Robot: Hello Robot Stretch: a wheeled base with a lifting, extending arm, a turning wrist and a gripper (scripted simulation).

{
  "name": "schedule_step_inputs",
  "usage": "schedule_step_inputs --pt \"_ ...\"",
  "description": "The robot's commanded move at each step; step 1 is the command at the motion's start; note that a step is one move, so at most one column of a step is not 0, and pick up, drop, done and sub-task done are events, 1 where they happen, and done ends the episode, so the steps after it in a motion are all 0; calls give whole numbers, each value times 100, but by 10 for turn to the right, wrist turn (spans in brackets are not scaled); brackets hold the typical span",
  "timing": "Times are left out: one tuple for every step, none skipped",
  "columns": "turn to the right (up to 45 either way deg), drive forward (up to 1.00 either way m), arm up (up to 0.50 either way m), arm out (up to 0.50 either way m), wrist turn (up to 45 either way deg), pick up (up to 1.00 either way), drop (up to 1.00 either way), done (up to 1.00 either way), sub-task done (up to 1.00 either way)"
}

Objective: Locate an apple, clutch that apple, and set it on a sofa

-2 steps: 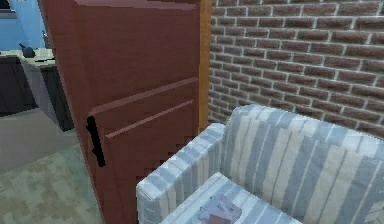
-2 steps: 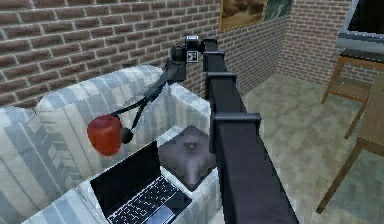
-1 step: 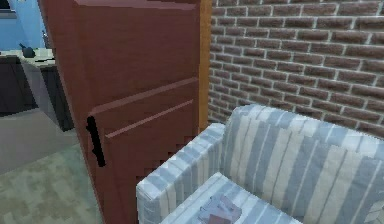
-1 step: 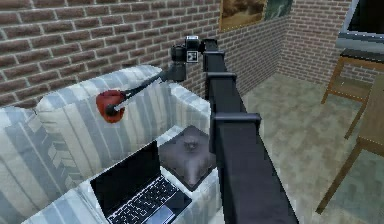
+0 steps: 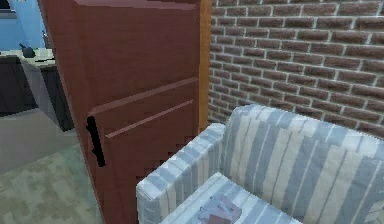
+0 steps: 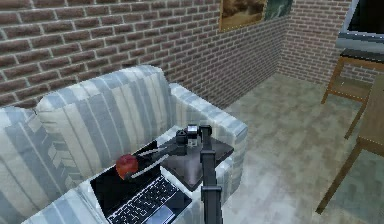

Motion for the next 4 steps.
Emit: schedule_step_inputs --pt "0 0 -32 0 0 0 0 0 0" --pt "0 0 0 0 0 0 100 0 0" --pt "0 0 10 0 0 0 0 0 0" --pt "0 0 0 -8 0 0 0 0 0"
